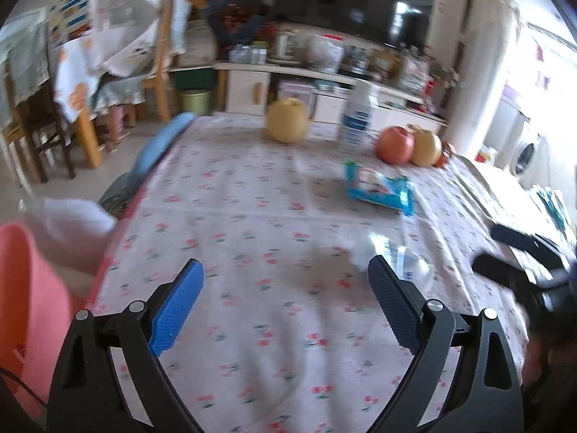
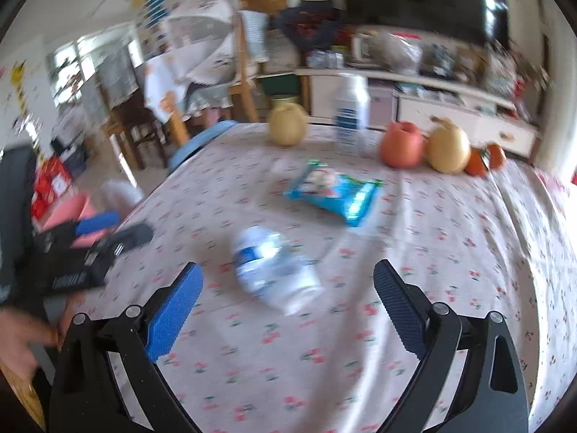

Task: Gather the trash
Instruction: 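Grasp the clear plastic bottle with the left tool while the right tool grasps the blue snack bag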

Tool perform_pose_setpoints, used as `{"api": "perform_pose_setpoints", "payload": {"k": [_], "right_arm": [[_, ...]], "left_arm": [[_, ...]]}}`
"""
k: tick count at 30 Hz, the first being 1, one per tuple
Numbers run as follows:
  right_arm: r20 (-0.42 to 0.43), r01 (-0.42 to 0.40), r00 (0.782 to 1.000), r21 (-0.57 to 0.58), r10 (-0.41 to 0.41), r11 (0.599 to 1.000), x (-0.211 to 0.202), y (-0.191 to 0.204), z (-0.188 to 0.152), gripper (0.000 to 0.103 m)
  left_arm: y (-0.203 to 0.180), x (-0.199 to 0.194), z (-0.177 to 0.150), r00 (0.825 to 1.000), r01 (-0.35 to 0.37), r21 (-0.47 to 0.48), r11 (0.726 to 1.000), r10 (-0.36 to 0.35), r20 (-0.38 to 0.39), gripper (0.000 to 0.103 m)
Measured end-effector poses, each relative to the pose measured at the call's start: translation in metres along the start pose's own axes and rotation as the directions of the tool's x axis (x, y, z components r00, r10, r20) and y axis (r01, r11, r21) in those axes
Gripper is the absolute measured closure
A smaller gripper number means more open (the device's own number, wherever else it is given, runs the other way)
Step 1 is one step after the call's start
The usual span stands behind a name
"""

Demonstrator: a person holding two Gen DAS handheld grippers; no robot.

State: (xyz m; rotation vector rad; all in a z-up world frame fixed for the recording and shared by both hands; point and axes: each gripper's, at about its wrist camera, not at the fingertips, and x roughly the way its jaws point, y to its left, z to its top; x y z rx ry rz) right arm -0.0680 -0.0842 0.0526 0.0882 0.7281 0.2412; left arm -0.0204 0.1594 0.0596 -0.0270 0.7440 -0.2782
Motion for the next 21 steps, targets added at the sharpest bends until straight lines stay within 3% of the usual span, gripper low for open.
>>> {"api": "perform_pose_setpoints", "payload": {"k": [3, 10, 15, 21], "right_arm": [[-0.009, 0.038, 0.999, 0.019, -0.038, 0.999, 0.012, -0.023, 0.007, 0.009], [-0.01, 0.04, 0.999, 0.026, -0.04, 0.999, 0.042, -0.054, 0.028, 0.009], [-0.003, -0.013, 1.0, -0.024, 0.013, 1.0, 0.064, -0.062, 0.045, 0.009], [-0.049, -0.112, 0.993, -0.048, 0.11, 0.993, 0.093, -0.062, 0.062, 0.009]], "left_arm": [[-0.015, 0.013, -0.001, 0.995, 0.087, -0.016, 0.996, -0.088, -0.038, 0.01], [-0.043, 0.04, -0.007, 0.978, 0.175, -0.084, 0.981, -0.183, -0.103, 0.01], [-0.064, 0.056, -0.015, 0.976, 0.139, -0.079, 0.987, -0.15, -0.156, 0.01], [-0.079, 0.06, -0.016, 0.967, 0.201, -0.141, 0.969, -0.22, -0.13, 0.01]]}}
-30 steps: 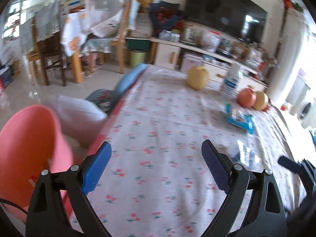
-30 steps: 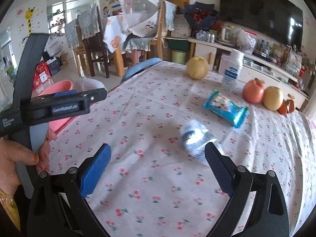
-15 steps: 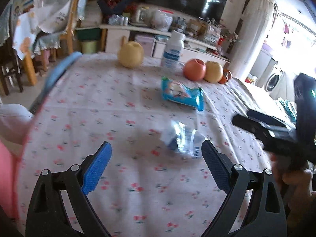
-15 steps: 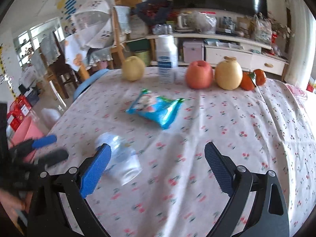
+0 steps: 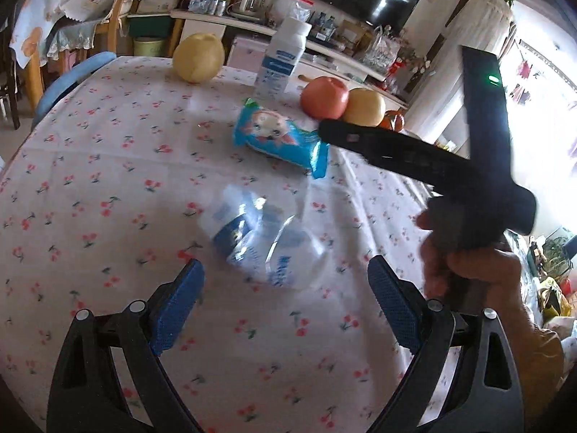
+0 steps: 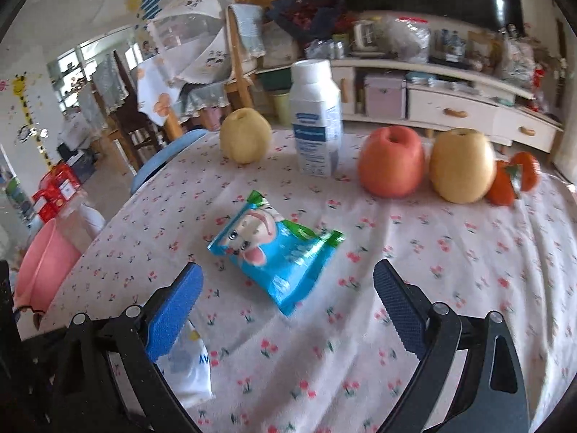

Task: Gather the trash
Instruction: 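Grasp the clear plastic bottle with the left tool while the right tool grasps the blue snack bag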

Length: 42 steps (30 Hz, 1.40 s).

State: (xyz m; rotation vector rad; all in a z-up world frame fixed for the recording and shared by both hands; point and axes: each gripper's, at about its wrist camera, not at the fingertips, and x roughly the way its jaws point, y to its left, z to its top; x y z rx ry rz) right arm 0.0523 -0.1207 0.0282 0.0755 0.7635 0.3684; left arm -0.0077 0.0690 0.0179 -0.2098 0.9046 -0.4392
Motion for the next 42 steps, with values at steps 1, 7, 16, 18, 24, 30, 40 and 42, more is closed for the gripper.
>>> {"api": "perform_pose_setpoints", "payload": {"k": [1, 7, 16, 18, 24, 30, 40, 42], "right_arm": [[-0.005, -0.003, 1.0, -0.007, 0.003, 1.0, 0.004, 0.001, 0.002, 0.009], [-0.022, -0.025, 0.999, -0.014, 0.025, 1.0, 0.022, 0.003, 0.022, 0.009], [-0.127, -0.074, 0.99, -0.036, 0.069, 0.997, 0.052, -0.002, 0.029, 0.009], [-0.144, -0.069, 0.988, -0.057, 0.06, 0.996, 0.056, -0.001, 0.028, 0.009], [-0.198, -0.05, 0.98, -0.102, 0.03, 0.994, 0.067, -0.001, 0.017, 0.009], [-0.197, -0.011, 0.98, -0.203, -0.029, 0.979, 0.071, 0.015, 0.005, 0.008], [-0.196, -0.032, 0.981, -0.21, -0.01, 0.977, 0.061, 0.017, 0.01, 0.021], [-0.185, -0.021, 0.982, -0.205, -0.017, 0.979, 0.062, 0.015, 0.01, 0.014]], "left_arm": [[0.0, 0.003, 0.001, 1.0, 0.003, -0.007, 1.0, -0.003, -0.001, 0.01], [-0.006, 0.025, 0.01, 1.0, -0.02, -0.04, 0.999, 0.019, -0.021, 0.01], [-0.019, 0.049, 0.022, 0.976, -0.217, 0.002, 0.976, 0.217, 0.006, 0.01], [-0.023, 0.055, 0.023, 0.957, -0.291, 0.043, 0.956, 0.291, 0.011, 0.01], [-0.011, 0.057, 0.029, 0.936, -0.351, 0.044, 0.935, 0.351, 0.008, 0.015], [-0.002, 0.05, 0.028, 0.935, -0.355, 0.069, 0.932, 0.355, 0.007, 0.028], [0.019, 0.035, 0.027, 0.946, -0.319, 0.082, 0.944, 0.322, -0.025, 0.03], [0.021, 0.034, 0.025, 0.945, -0.323, 0.091, 0.942, 0.327, -0.026, 0.03]]}}
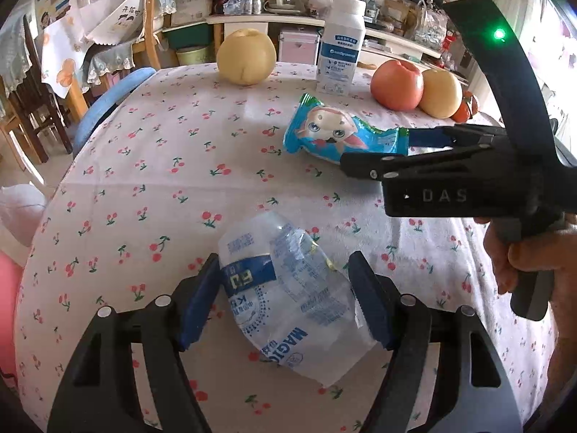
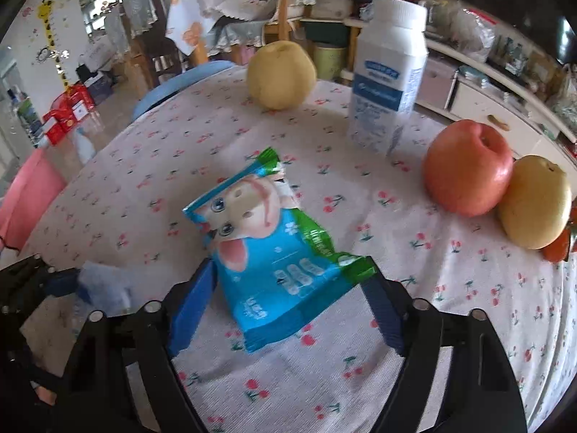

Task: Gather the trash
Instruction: 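Grasp the clear plastic bottle with the left tool while the right tool grasps the blue snack bag, then carry the plastic bottle and blue snack bag to the pink bucket and release both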

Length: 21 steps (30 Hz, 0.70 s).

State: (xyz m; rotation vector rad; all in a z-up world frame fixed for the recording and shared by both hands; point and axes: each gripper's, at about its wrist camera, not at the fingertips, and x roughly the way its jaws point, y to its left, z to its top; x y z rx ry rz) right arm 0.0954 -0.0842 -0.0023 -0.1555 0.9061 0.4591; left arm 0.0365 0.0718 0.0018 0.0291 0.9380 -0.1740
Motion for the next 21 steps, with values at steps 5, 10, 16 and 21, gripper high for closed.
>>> {"api": "perform_pose_setpoints", "payload": {"k": [5, 10, 16, 21], "right_arm": [[0.009, 0.03, 1.0, -0.016, -0.03, 0.999, 0.009, 0.007, 0.0, 0.013], [0.031, 0.04, 0.999, -0.043, -0.039, 0.998, 0.006, 0.015, 0.0, 0.02], [0.023, 0.053, 0.998, -0.042, -0.052, 0.998, 0.007, 0.014, 0.0, 0.039], [0.029, 0.067, 0.997, -0.028, -0.066, 0.997, -0.001, 0.016, -0.006, 0.048]], "left_arm": [[-0.003, 0.002, 0.0, 1.0, 0.003, 0.003, 1.0, -0.003, 0.0, 0.027], [-0.004, 0.002, -0.001, 1.0, -0.009, 0.011, 1.0, 0.009, 0.001, 0.031], [-0.002, 0.0, -0.003, 1.0, 0.004, 0.002, 1.0, -0.004, 0.008, 0.033], [0.008, -0.003, -0.003, 0.999, 0.036, -0.03, 0.999, -0.035, 0.012, 0.043]]}}
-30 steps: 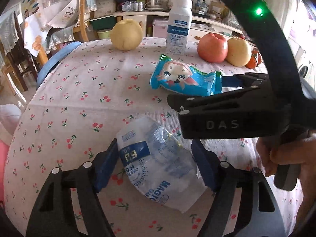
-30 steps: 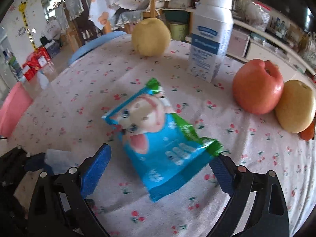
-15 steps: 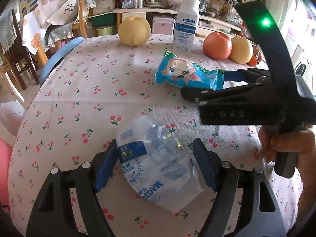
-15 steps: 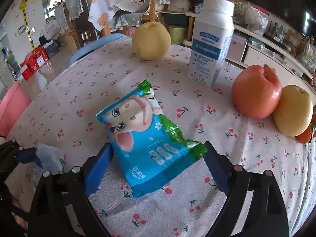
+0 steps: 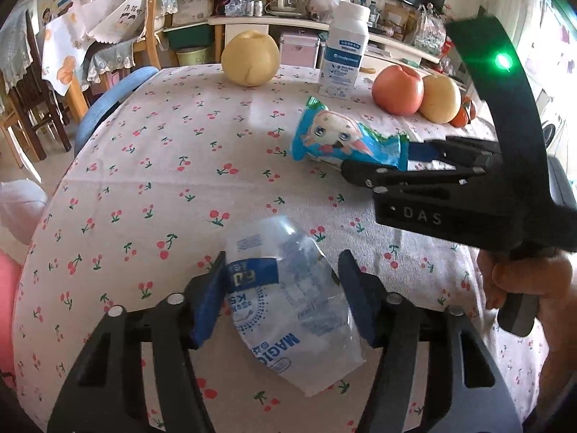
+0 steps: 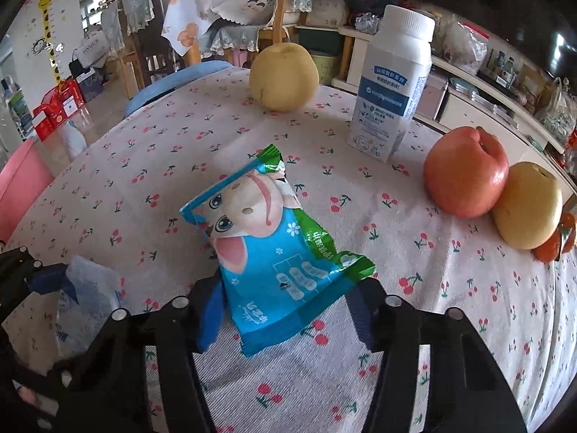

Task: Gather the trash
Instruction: 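Carry the plastic bottle and blue snack bag to the pink bucket and release both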

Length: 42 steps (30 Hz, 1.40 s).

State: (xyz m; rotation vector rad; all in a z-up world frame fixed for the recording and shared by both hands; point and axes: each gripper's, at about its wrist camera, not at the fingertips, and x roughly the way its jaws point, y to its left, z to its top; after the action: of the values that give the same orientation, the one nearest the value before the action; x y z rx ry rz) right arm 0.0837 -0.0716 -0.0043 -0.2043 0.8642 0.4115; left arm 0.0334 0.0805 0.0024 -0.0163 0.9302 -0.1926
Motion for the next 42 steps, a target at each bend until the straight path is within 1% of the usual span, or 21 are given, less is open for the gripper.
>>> {"api": "perform_pose_setpoints", "payload": {"k": [4, 9, 10, 11, 15, 16, 18, 20, 21, 22, 24, 27, 28, 30, 36, 42], "right_arm": [[0.01, 0.022, 1.0, 0.009, -0.022, 1.0, -0.008, 0.005, -0.006, 0.051], [0.026, 0.057, 0.998, 0.017, -0.058, 0.998, -0.02, 0.014, -0.014, 0.053], [0.028, 0.062, 0.998, 0.022, -0.062, 0.998, -0.022, 0.015, -0.015, 0.053], [0.032, 0.065, 0.997, 0.028, -0.066, 0.997, -0.024, 0.016, -0.016, 0.053], [0.04, 0.071, 0.996, 0.062, -0.074, 0.996, -0.035, 0.017, -0.022, 0.053], [0.043, 0.071, 0.996, 0.069, -0.074, 0.995, -0.038, 0.017, -0.022, 0.053], [0.049, 0.066, 0.996, 0.084, -0.071, 0.994, -0.043, 0.017, -0.024, 0.053], [0.057, 0.06, 0.996, 0.099, -0.065, 0.993, -0.048, 0.017, -0.026, 0.053], [0.06, 0.058, 0.996, 0.105, -0.064, 0.993, -0.052, 0.018, -0.027, 0.053], [0.061, 0.056, 0.996, 0.11, -0.063, 0.992, -0.055, 0.019, -0.029, 0.053], [0.063, 0.057, 0.996, 0.117, -0.065, 0.991, -0.06, 0.02, -0.033, 0.053], [0.059, 0.058, 0.996, 0.131, -0.066, 0.99, -0.068, 0.021, -0.041, 0.053], [0.057, 0.061, 0.996, 0.138, -0.069, 0.989, -0.071, 0.021, -0.044, 0.053], [0.057, 0.06, 0.996, 0.154, -0.07, 0.986, -0.076, 0.021, -0.049, 0.053], [0.07, 0.043, 0.996, 0.203, -0.058, 0.978, -0.097, 0.026, -0.065, 0.053], [0.078, 0.039, 0.995, 0.215, -0.057, 0.976, -0.114, 0.04, -0.081, 0.053]], "left_arm": [[0.005, -0.003, -0.002, 1.0, 0.019, -0.011, 1.0, -0.019, -0.001, 0.045], [0.014, -0.008, -0.003, 0.999, 0.047, -0.03, 0.998, -0.047, -0.002, 0.048], [0.016, -0.009, -0.003, 0.999, 0.053, -0.033, 0.998, -0.053, 0.002, 0.057], [0.018, -0.011, -0.002, 0.998, 0.067, -0.037, 0.997, -0.067, 0.002, 0.062], [0.024, -0.01, -0.003, 0.996, 0.086, -0.053, 0.995, -0.087, -0.011, 0.062], [0.024, -0.011, -0.004, 0.996, 0.086, -0.051, 0.995, -0.086, -0.013, 0.062], [0.024, -0.011, -0.004, 0.995, 0.093, -0.048, 0.994, -0.094, -0.019, 0.056], [0.02, -0.011, -0.005, 0.995, 0.1, -0.039, 0.994, -0.101, -0.024, 0.033], [0.016, -0.01, -0.006, 0.996, 0.088, -0.021, 0.996, -0.089, -0.027, 0.029], [0.012, -0.009, -0.007, 0.997, 0.07, -0.003, 0.998, -0.07, -0.027, 0.027], [0.003, -0.008, -0.009, 0.999, 0.027, 0.045, 0.999, -0.026, -0.024, 0.027], [-0.002, -0.006, -0.011, 1.0, -0.009, 0.08, 0.997, 0.01, -0.017, 0.027], [-0.004, -0.006, -0.012, 1.0, -0.019, 0.09, 0.996, 0.02, -0.014, 0.028], [-0.005, -0.006, -0.014, 0.998, -0.056, 0.109, 0.992, 0.057, -0.002, 0.035], [-0.002, -0.01, -0.016, 0.999, -0.048, 0.101, 0.994, 0.047, 0.007, 0.036], [0.012, -0.017, -0.018, 1.0, 0.023, 0.036, 0.999, -0.023, -0.001, 0.036]]}}
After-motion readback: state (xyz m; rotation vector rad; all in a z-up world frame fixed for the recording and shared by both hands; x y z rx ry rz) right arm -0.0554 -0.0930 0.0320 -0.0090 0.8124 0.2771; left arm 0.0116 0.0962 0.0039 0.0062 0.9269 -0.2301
